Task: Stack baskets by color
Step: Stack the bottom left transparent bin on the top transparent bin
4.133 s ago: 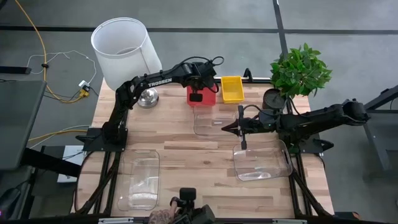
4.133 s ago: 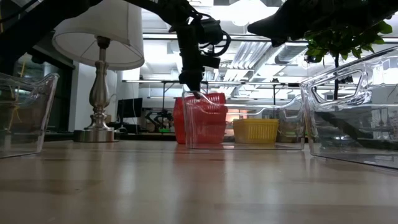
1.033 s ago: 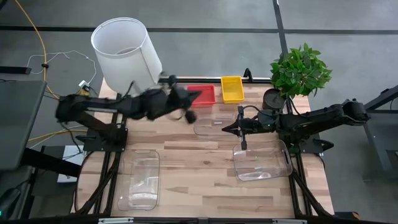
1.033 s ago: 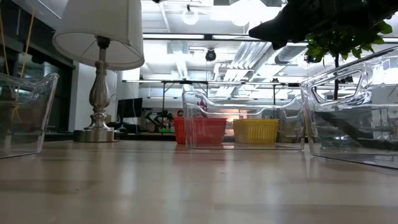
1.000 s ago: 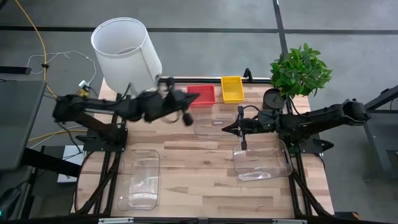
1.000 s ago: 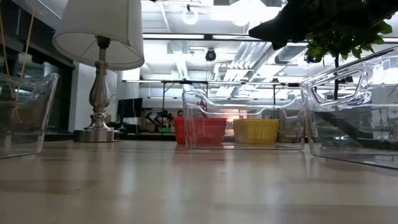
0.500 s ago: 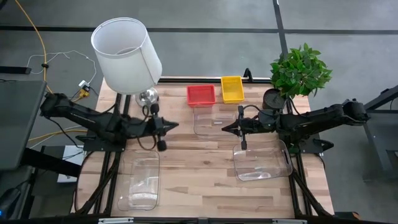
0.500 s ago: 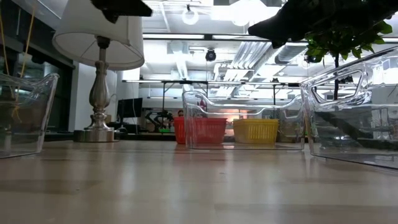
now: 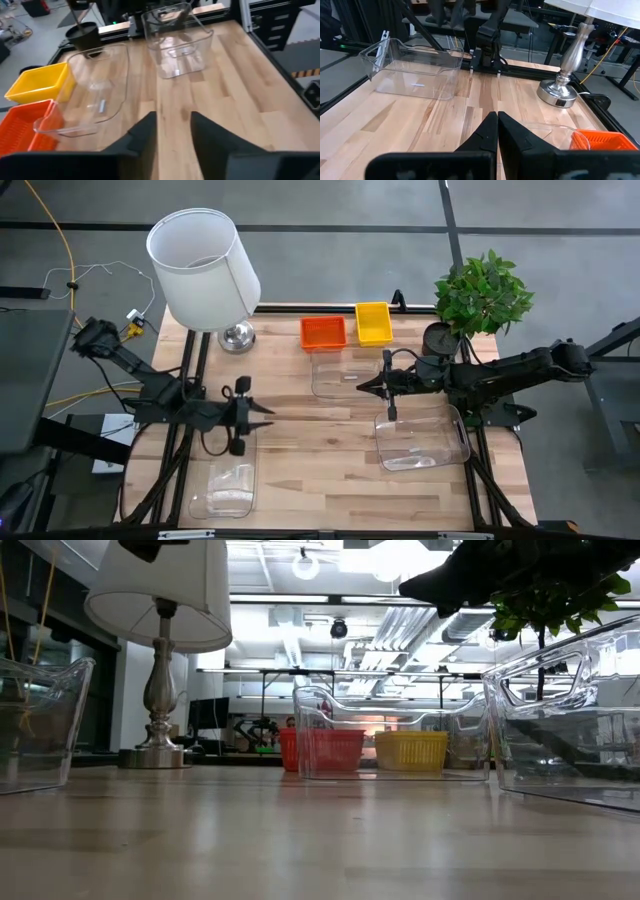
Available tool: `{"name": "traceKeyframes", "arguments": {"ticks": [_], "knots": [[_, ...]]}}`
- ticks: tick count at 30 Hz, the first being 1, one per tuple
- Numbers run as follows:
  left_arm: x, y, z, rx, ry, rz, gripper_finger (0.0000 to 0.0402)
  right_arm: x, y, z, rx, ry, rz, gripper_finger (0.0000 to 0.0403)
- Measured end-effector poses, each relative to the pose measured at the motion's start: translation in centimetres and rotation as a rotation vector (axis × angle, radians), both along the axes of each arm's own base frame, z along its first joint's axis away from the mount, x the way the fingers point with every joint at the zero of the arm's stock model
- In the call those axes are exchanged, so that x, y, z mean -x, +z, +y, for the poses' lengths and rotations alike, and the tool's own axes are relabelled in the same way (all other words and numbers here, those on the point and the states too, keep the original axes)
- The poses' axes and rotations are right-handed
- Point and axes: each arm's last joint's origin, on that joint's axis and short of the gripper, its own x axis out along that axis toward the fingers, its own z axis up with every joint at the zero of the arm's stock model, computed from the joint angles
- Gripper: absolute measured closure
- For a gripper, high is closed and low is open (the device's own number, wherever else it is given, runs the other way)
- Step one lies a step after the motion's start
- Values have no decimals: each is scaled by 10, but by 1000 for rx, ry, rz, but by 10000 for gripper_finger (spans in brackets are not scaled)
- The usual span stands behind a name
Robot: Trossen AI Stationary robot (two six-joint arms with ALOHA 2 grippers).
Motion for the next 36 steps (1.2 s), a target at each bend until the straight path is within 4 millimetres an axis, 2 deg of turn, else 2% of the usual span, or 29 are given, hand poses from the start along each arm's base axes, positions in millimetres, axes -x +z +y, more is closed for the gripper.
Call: {"name": "traceKeyframes", "arguments": {"ticks": [8, 15, 20, 25, 30, 36], "knots": [[4, 0, -9, 47, -26, -6, 205, 0, 0, 0, 0, 0, 0, 403], [3, 9, -12, 181, -42, 56, 179, 0, 0, 0, 1, 0, 1, 403], [0, 16, -15, 233, 33, 275, 178, 0, 0, 0, 0, 0, 1, 403], [-3, 11, -22, 283, 136, 626, 178, 0, 0, 0, -22, -4, 5, 403], [0, -7, -32, 237, 230, 921, 178, 0, -1, 0, -20, -4, 9, 403], [-6, -29, -38, 100, 277, 1065, 178, 0, -1, 0, -25, -5, 15, 403]]}}
